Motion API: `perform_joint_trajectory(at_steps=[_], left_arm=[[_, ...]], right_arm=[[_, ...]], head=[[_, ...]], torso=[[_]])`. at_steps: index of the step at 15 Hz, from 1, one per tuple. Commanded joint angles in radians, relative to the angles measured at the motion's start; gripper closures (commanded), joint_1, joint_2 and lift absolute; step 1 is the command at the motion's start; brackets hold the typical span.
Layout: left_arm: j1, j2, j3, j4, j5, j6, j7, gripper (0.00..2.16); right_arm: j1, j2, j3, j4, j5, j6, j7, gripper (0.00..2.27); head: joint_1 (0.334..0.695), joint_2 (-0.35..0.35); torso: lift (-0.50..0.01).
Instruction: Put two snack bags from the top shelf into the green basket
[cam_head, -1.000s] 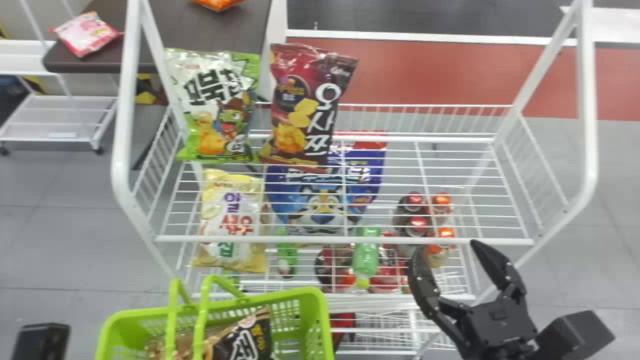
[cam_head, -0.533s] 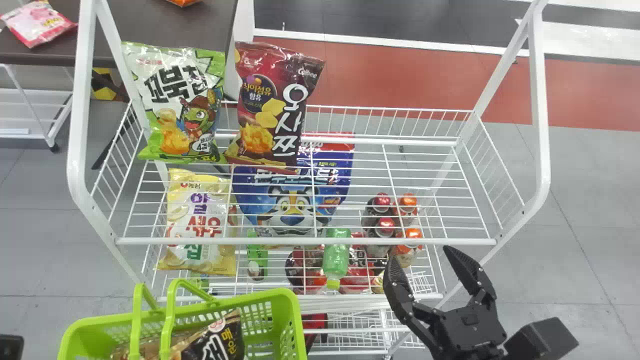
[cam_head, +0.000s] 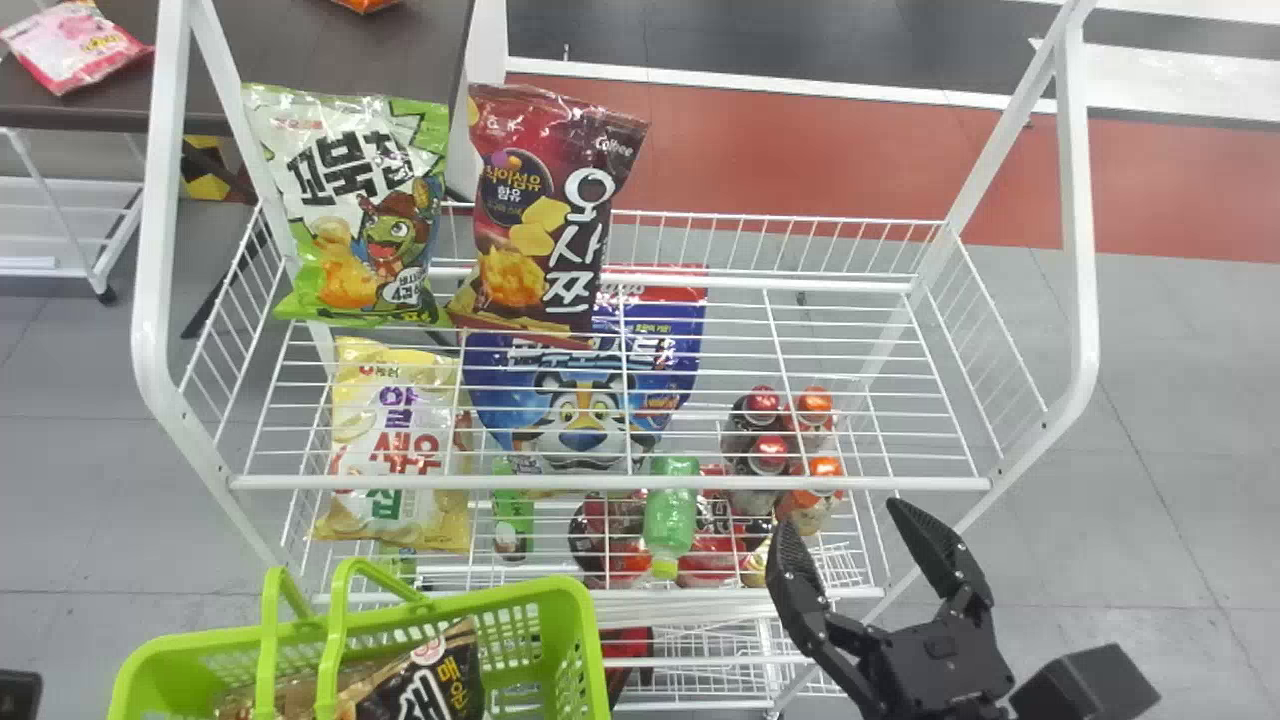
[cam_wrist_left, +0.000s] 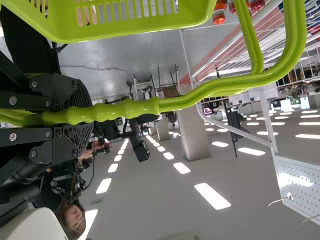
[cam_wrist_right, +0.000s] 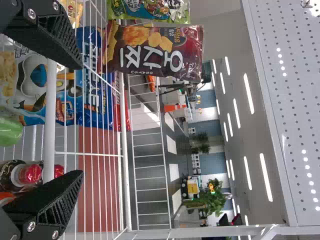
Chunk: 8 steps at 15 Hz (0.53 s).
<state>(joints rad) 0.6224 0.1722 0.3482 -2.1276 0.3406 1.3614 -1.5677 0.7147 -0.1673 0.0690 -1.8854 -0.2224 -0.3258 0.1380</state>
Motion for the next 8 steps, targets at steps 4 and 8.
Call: perform_joint_trajectory(at_steps=[4, 8], left_arm=[[0.002, 0.003, -0.002, -0.008, 0.000, 0.003, 0.000, 2.15], [0.008, 0.006, -0.002, -0.011, 0.000, 0.003, 0.000, 2.15]], right_arm=[[0.003, -0.001, 0.000, -0.006, 0.000, 0.000, 0.000, 0.05], [0.005, -0.001, 0.002, -0.006, 0.000, 0.000, 0.000, 0.05]], head=[[0.695, -0.117], [0.695, -0.117]], torso=[[-0.001], [-0.001]])
